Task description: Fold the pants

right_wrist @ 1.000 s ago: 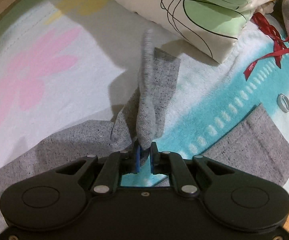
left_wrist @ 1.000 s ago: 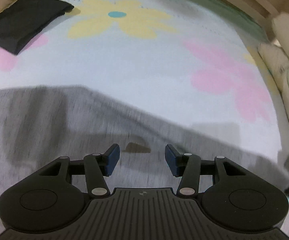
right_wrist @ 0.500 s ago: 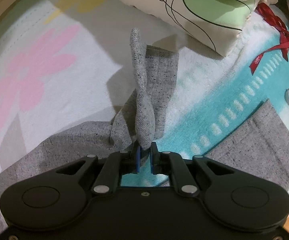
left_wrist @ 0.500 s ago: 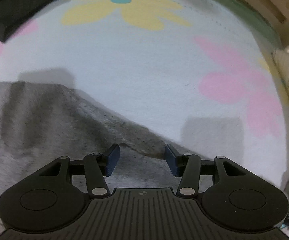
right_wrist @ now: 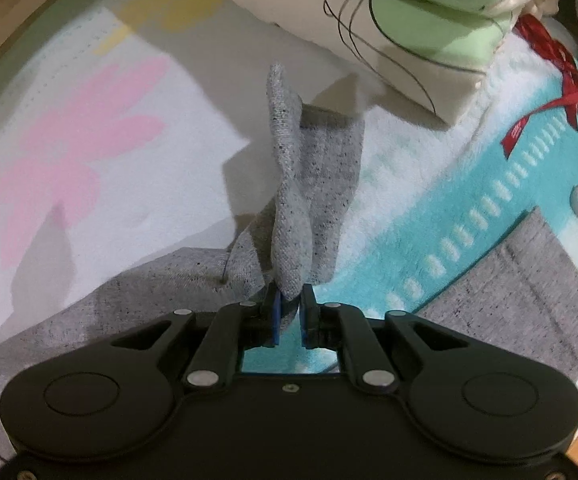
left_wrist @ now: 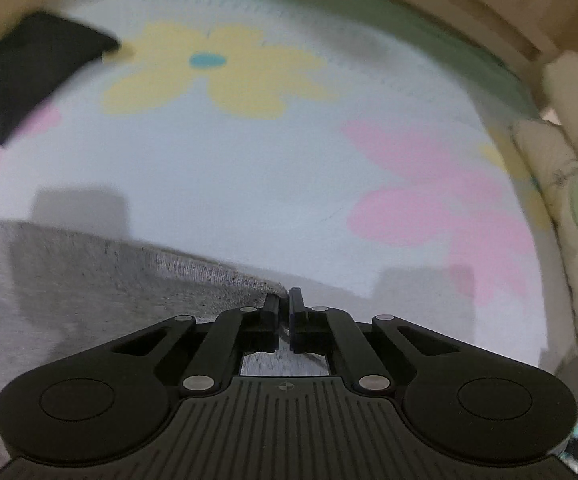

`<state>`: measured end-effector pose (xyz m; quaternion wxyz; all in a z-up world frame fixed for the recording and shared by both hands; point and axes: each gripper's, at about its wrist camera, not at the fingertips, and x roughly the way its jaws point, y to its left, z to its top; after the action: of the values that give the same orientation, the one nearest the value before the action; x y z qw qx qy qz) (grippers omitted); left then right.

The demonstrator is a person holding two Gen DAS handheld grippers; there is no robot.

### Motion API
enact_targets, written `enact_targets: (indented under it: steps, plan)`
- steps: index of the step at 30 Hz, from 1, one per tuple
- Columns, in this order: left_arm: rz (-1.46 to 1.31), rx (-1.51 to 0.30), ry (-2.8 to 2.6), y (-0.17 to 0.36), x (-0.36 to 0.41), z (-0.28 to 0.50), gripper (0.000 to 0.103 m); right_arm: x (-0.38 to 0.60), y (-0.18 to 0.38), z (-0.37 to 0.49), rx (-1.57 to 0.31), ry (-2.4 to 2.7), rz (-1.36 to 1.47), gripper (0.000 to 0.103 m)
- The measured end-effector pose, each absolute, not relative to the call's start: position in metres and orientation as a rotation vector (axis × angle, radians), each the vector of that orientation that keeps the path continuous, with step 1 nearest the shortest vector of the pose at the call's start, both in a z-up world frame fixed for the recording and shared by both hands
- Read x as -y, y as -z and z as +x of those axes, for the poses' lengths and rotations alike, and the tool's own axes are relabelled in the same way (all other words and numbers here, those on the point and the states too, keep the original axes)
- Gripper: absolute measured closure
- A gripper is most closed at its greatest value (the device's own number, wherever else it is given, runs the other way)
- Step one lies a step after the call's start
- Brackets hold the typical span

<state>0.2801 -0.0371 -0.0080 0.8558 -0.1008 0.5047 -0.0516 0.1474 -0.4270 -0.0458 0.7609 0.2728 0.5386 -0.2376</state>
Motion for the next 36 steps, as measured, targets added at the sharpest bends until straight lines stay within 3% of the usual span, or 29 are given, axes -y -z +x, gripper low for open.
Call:
enact_targets:
  steps: [6,11,21,34,36]
  plan:
    - [-0.164,-0.960,0.143,-0.050,0.029,0.212,0.099,0.437,0.019,0.130,-1.122,0.509,0.606,0.089]
    - [-0.113,-0.905,0.169,-0.069,0.035,0.164,0.099,0.445,-0.008,0.104,-1.105,0.481,0.624,0.089]
    - [0.011,-0.901,0.215,-0.030,0.038,0.065,0.099,0.443,0.001,0.031,-1.201,0.489,0.614,0.089]
    - [0.164,-1.031,0.275,0.044,0.057,0.034,0.099,0.445,0.031,-0.001,-1.290,0.539,0.550,0.090]
    - [0.174,-1.039,0.273,0.051,0.058,0.038,0.099,0.446,0.036,-0.003,-1.320,0.524,0.541,0.083]
